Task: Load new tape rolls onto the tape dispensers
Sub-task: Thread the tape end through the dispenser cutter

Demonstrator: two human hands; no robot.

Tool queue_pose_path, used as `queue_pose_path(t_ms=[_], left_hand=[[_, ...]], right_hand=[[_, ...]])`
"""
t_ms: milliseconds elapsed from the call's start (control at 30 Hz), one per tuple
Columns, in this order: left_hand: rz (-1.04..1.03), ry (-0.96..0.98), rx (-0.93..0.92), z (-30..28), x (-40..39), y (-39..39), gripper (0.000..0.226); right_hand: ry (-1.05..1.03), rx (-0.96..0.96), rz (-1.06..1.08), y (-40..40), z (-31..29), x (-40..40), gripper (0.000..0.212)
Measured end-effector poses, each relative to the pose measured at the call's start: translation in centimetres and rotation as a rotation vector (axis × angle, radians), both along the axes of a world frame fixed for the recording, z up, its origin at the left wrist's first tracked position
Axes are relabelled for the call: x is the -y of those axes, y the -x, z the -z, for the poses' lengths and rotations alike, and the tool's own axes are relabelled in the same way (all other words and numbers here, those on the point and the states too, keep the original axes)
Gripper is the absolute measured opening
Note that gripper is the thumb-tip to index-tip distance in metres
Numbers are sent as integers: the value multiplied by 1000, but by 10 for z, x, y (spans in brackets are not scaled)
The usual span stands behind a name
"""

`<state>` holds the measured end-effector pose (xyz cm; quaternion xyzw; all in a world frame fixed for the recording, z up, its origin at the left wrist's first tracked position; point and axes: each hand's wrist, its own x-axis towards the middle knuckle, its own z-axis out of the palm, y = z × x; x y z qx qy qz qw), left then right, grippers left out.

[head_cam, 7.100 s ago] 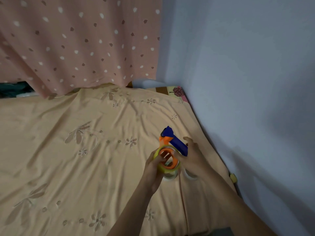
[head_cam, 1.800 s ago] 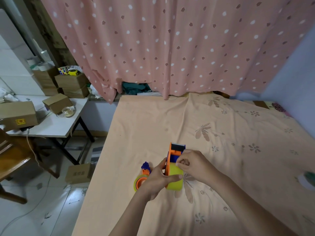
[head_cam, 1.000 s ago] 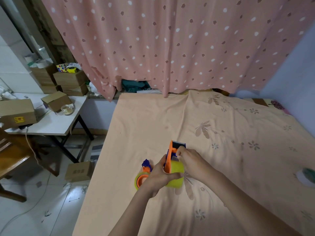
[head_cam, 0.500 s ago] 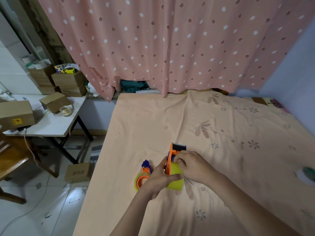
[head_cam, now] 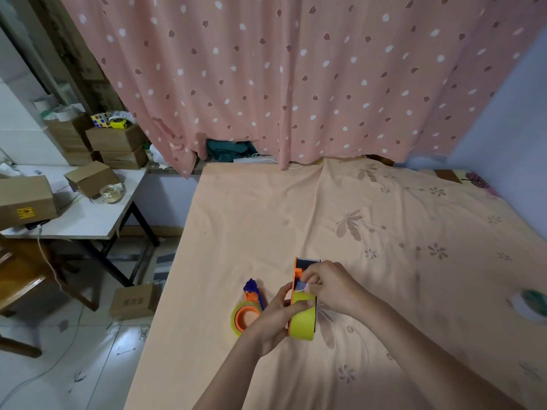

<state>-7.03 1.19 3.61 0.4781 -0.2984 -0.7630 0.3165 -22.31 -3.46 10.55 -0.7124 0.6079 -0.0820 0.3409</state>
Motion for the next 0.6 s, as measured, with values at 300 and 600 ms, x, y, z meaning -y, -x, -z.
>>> queue_pose_path(t_ms=[300, 600], left_hand=[[-40, -56, 1, 6, 0, 2, 78], [0, -46, 38, 10, 0, 10, 75]], right_hand=[[-76, -31, 10, -5, -14, -3, 26], [-28, -198, -41, -3, -9, 1, 36]])
